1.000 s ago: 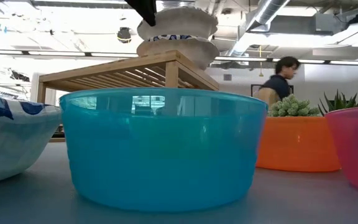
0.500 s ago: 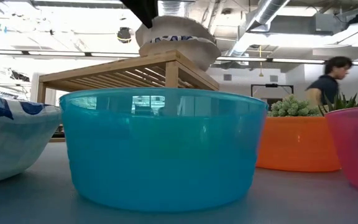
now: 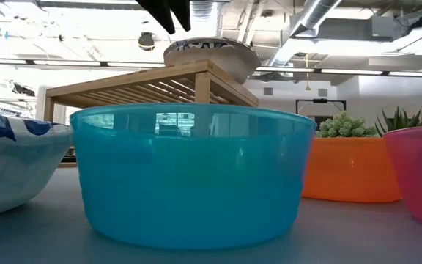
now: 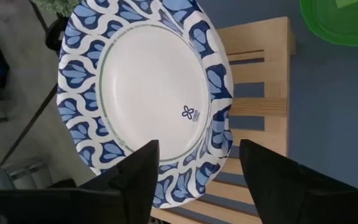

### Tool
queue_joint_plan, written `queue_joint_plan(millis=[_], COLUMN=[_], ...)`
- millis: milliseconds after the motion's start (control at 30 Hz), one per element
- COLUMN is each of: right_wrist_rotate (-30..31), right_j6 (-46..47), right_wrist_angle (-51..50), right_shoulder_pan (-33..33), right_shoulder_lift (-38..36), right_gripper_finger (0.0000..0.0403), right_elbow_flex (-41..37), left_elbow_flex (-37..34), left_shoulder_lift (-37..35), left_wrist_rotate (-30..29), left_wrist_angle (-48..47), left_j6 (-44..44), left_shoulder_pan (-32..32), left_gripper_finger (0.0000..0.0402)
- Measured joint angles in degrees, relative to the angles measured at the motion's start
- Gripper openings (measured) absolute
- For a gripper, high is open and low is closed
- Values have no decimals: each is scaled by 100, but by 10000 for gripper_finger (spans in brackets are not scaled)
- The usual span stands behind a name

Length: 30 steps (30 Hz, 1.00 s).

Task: Place and stack bowls onto a shelf
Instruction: Stack the blue and white bowl on top of the blue and white bowl on the shelf

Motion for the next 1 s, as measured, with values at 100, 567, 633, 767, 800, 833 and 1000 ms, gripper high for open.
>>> queue_joint_plan(millis=[100,567,633,767,800,833,1000], right_wrist_rotate=[0,7,10,13,13,15,26], right_j6=[0,24,32,39,31,3,-2], right_wrist_angle=[-2,-11,-7,-11,-9,-9,-12], right_shoulder_pan=[0,0,0,0,0,0,0], right_shoulder_lift=[0,-1,-1,-2,-1,-2,-2], right_gripper_finger=[218,218,218,218,218,218,218], right_elbow_flex=[0,2,2,2,2,2,2], left_elbow_flex=[0,4,4,4,7,6,4], left_shoulder_lift=[-17,-479,-535,-621,-623,-623,-586], left_wrist_rotate=[4,499,503,478,494,534,1130], left_wrist_angle=[-9,-101,-95,-130,-124,-119,320], left_j6=[-205,-1194,-1368,-1959,-2085,-2190,-2500], left_shoulder_pan=[0,0,0,-15,-15,-15,-13], left_gripper_finger=[223,226,226,226,226,226,226])
